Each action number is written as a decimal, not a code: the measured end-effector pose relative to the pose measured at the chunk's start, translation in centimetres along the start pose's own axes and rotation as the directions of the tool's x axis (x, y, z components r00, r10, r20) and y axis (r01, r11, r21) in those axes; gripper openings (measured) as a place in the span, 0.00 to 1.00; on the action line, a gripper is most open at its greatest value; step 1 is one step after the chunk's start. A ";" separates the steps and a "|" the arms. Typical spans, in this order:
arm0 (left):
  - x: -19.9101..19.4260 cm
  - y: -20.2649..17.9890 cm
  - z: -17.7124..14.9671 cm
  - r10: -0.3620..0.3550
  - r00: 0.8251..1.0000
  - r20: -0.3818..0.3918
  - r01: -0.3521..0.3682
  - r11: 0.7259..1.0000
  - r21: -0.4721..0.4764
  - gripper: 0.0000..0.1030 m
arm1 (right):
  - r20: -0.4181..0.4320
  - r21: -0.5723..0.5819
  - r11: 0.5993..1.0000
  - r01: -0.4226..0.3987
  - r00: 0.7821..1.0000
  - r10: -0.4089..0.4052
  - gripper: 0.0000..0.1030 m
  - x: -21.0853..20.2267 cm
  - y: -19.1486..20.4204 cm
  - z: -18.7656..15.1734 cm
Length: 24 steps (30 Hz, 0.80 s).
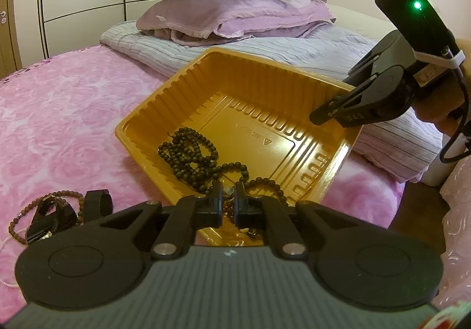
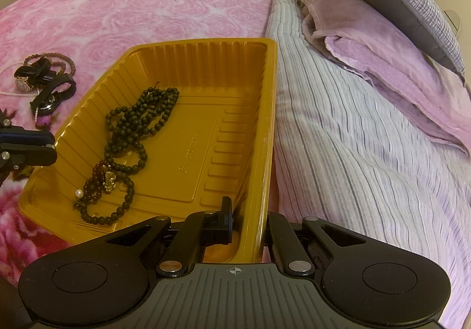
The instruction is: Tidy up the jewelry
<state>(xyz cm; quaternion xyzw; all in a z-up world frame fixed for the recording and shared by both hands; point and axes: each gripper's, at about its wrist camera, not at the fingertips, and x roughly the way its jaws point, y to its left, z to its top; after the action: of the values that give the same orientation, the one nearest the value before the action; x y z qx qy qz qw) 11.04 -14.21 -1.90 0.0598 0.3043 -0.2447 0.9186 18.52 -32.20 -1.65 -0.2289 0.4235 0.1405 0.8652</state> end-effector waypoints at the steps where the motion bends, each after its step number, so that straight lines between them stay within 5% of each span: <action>1: 0.1 0.0 0.0 -0.002 1.000 0.000 0.002 1.000 0.000 0.06 | 0.000 0.000 1.000 0.000 1.000 0.000 0.05 0.0 0.0 0.0; 15: -0.4 1.0 -0.8 0.016 1.000 -0.008 -0.016 0.999 -0.038 0.14 | 0.000 0.001 1.000 0.000 1.000 0.000 0.05 0.0 0.0 0.0; 24: -2.6 5.5 -2.6 0.145 0.989 -0.017 -0.146 0.983 -0.114 0.14 | 0.000 0.000 1.000 0.000 1.000 0.000 0.05 0.0 0.0 0.0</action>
<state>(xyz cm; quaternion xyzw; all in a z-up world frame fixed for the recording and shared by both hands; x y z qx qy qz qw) 10.52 -7.70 -2.67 0.0297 0.3168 -0.1589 0.9346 18.50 -32.19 -1.66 -0.2289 0.4235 0.1406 0.8652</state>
